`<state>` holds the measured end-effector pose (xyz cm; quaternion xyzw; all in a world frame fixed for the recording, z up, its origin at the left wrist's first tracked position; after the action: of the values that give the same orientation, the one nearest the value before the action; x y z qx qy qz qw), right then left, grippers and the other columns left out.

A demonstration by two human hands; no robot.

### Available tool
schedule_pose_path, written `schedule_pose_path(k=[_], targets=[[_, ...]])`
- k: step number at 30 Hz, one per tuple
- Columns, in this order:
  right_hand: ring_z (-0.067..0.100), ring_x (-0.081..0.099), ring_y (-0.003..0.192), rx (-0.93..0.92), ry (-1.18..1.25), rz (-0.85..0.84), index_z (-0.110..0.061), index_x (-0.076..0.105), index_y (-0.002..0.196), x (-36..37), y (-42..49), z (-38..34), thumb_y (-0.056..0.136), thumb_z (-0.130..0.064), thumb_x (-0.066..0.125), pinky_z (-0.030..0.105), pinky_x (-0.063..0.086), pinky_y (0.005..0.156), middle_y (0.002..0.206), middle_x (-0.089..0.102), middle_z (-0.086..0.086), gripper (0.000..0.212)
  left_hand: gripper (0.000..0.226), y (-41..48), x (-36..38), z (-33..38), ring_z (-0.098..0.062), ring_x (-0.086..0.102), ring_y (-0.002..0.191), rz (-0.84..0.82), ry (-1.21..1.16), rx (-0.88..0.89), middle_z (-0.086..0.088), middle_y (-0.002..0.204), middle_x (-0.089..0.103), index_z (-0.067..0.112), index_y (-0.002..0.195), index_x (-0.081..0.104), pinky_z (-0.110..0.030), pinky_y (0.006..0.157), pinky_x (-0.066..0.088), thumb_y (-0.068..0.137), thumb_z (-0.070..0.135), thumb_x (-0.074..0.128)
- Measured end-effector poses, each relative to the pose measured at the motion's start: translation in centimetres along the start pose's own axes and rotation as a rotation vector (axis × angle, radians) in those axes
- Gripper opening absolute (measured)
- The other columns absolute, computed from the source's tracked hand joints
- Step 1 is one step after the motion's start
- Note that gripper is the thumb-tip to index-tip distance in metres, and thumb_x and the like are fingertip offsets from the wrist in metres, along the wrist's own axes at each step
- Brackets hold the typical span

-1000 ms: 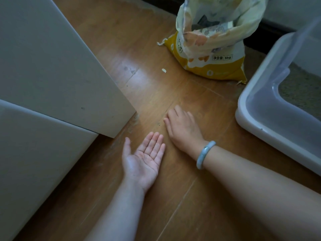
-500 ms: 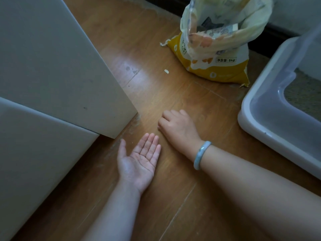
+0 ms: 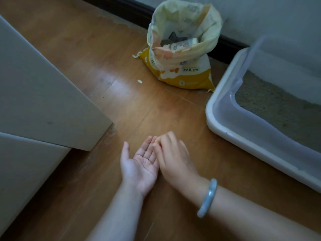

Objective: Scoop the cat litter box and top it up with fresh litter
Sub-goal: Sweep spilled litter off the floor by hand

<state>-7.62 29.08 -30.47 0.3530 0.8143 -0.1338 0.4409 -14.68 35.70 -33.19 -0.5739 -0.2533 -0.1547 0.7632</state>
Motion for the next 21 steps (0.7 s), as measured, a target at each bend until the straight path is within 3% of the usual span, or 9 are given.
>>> schedule_pose_path(k=[2,6,12,17,21], targets=[[0.023,0.061,0.071,-0.045,-0.083,-0.017,-0.017,0.057,0.078,0.0,-1.2,0.0,0.085,-0.034,0.04,0.03,0.037,0.068,0.08,0.06,0.004,0.025,0.069,-0.1,0.7,-1.4,-0.028,0.061,0.112,-0.02,0.038,-0.043,-0.017,0.118,0.066,0.002,0.118,0.06,-0.041,0.105,0.041,0.089,0.06,0.037],[0.02,0.057,0.074,-0.125,-0.144,-0.012,-0.019,0.057,0.077,-1.0,-3.0,1.4,0.084,-0.033,0.048,0.027,0.029,0.066,0.077,0.056,0.001,0.018,0.068,-0.4,2.0,-3.2,-0.028,0.065,0.107,-0.039,0.059,-0.077,-0.016,0.114,0.067,0.001,0.113,0.062,-0.041,0.097,0.044,0.09,0.06,0.036],[0.017,0.053,0.074,-0.126,-0.067,-0.038,-0.021,0.062,0.081,-3.2,-4.4,3.1,0.085,-0.032,0.051,0.027,0.03,0.067,0.079,0.056,-0.002,0.015,0.068,-0.8,2.8,-4.7,-0.028,0.066,0.104,-0.075,0.053,-0.11,-0.017,0.116,0.067,0.0,0.117,0.06,-0.04,0.104,0.04,0.09,0.059,0.039],[0.014,0.055,0.078,-0.084,0.058,0.008,-0.025,0.069,0.095,-4.3,-4.1,3.7,0.089,-0.033,0.048,0.029,0.039,0.069,0.085,0.062,-0.005,0.023,0.067,-1.1,3.4,-5.3,-0.028,0.067,0.101,-0.089,0.044,-0.119,-0.018,0.115,0.067,-0.002,0.115,0.06,-0.039,0.094,0.048,0.091,0.057,0.039],[0.01,0.059,0.08,0.088,0.27,0.08,-0.024,0.068,0.099,-4.7,-3.4,5.4,0.088,-0.029,0.053,0.032,0.05,0.072,0.091,0.061,-0.007,0.019,0.066,-0.8,3.3,-4.5,-0.028,0.068,0.099,-0.084,0.04,-0.095,-0.018,0.111,0.068,-0.001,0.112,0.061,-0.039,0.08,0.057,0.089,0.058,0.04]])
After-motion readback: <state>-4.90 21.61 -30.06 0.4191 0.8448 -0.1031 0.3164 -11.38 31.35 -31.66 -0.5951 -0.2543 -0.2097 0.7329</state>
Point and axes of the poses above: each hand's wrist, its own y-axis towards the middle knuckle, its own x-axis out of the palm, z = x × y, the point moved 3 cm from there along y, towards the middle knuckle
